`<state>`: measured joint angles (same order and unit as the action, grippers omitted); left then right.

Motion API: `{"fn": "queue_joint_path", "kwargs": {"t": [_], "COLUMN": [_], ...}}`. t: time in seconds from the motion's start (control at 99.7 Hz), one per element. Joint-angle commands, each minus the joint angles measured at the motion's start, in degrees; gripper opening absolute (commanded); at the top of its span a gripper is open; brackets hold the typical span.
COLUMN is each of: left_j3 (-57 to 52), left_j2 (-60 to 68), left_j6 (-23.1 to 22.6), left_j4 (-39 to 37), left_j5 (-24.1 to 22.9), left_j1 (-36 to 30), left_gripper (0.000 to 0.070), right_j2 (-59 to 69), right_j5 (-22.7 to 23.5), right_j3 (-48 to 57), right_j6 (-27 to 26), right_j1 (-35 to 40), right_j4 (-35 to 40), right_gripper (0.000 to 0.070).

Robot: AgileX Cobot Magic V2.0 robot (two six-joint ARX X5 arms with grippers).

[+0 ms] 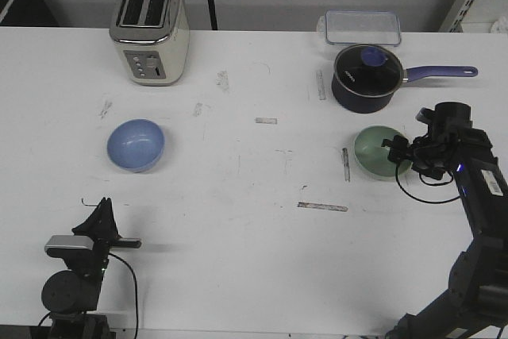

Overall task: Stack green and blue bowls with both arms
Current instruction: 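Lower the right gripper and grasp the rim of the green bowl, then drag the green bowl with the right gripper toward the table center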

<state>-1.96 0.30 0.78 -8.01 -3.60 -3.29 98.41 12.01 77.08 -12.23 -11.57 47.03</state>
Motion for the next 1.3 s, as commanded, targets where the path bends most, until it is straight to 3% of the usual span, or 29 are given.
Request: {"fn": "queue_joint_path", "kwargs": {"t": [0.0, 0.221, 0.732, 0.913, 1.074, 1.294], "left_j3": [1.2, 1.2, 1.2, 1.2, 1.2, 1.2], "left_j2": [-0.1, -0.1, -0.1, -0.1, -0.1, -0.1], "left_j6": [-0.1, -0.1, -0.1, -0.1, -0.1, -0.1], "left_j4": [-0.7, -0.7, -0.7, -0.7, -0.7, -0.7], "left_j5": [0.0, 0.0, 0.0, 0.0, 0.0, 0.0], "left_j1": [-0.1, -0.1, -0.1, -0.1, -0.1, -0.1], "left_gripper": [0.0003, 0.0003, 0.0003, 0.0003, 0.0003, 0.0003], "right_j2": [1.9, 2.6, -1.9, -4.1, -4.1, -4.1], "right_j5": [0.0, 0.0, 0.2, 0.3, 2.6, 3.6], "right_j3": [0.5, 0.5, 0.5, 0.5, 0.5, 0.5], "right_j6": [0.5, 0.5, 0.0, -0.5, -4.2, -9.1], "right_j1": [0.4, 1.0, 4.6, 10.5, 17.4, 29.0], "right_j4": [-0.4, -1.0, -2.0, -2.3, -2.6, -8.7], "right_gripper": [0.0311, 0.0006, 0.0006, 0.0006, 0.0006, 0.0006]}}
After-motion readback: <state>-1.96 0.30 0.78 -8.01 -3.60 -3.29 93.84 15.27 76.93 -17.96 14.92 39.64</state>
